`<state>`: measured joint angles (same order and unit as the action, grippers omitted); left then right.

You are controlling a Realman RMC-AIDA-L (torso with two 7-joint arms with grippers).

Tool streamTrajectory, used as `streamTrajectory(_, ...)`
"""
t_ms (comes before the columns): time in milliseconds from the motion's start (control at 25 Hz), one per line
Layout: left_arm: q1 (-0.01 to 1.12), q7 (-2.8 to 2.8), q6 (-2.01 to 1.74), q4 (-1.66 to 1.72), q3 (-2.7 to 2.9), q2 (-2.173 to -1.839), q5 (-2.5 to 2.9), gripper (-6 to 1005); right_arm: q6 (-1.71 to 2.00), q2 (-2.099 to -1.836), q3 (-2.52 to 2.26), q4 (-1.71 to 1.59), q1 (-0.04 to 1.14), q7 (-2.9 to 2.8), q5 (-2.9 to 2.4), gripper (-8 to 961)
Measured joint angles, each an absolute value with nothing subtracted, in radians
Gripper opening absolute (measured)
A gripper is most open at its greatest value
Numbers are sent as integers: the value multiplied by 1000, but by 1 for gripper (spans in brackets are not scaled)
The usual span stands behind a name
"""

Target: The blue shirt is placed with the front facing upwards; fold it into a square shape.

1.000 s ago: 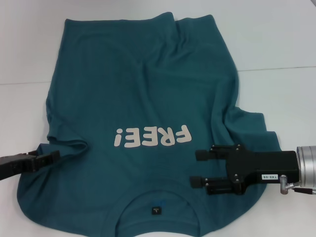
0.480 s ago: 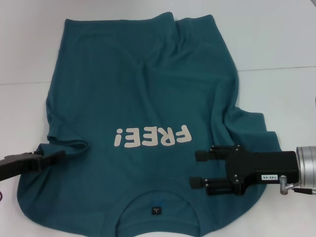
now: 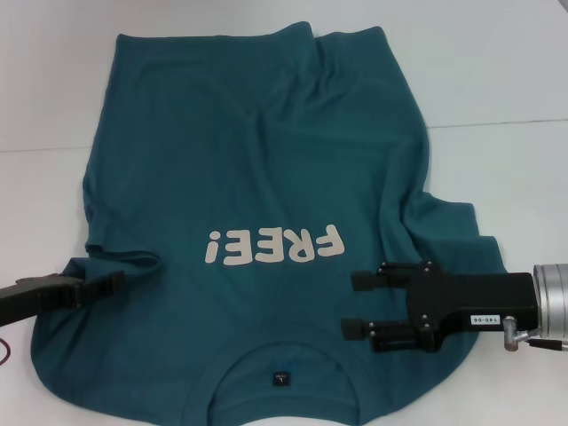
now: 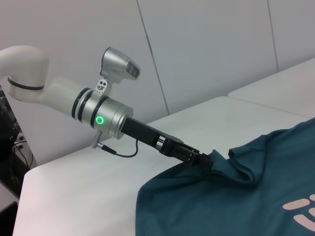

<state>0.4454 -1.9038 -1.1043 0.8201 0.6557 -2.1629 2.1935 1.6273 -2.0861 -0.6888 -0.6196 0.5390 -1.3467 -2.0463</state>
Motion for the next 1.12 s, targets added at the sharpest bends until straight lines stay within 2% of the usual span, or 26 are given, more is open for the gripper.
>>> streamTrajectory(360,449,-1904,-1106,823,675,-2163,2197,731,1628,-2086,-689,-620,538,-1347,-2045,750)
streamTrajectory(560,451,-1907,-1106,824,683,-2163,2200,555,1628,-2086,-689,-620,538,-1347,-2045,749)
streamTrajectory(760,454,-1909,-1107,828,683,-2163,2200,316,1628,-2086,-689,-620,537,-1347,-2045,748)
streamTrajectory(1120,456,-1924,-1111,832,682,-2163,2201,132,1628,-2086,-689,-620,537,-1347,-2045,746)
